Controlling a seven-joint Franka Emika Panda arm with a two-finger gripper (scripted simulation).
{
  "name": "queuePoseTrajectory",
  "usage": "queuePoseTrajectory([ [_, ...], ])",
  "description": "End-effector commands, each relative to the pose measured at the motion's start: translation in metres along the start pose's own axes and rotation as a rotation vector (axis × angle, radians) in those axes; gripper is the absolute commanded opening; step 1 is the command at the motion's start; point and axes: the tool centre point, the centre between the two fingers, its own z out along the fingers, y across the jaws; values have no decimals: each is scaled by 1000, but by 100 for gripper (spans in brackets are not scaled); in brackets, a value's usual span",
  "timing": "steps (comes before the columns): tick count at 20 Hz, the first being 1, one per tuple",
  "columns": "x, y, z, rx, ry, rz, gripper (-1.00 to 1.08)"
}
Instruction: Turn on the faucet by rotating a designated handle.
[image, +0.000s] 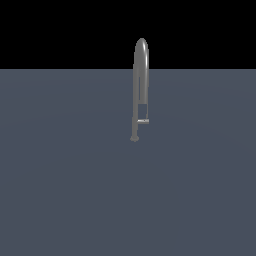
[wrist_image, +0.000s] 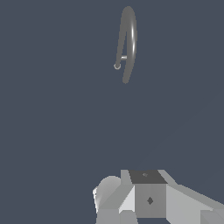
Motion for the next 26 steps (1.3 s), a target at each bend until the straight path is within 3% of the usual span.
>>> queuePoseTrajectory([
  [1,0,0,0,0,0,0,-100],
  [13,20,-1,3,39,-46,42,-100],
  [26,85,1,19,166,-197,178,-100],
])
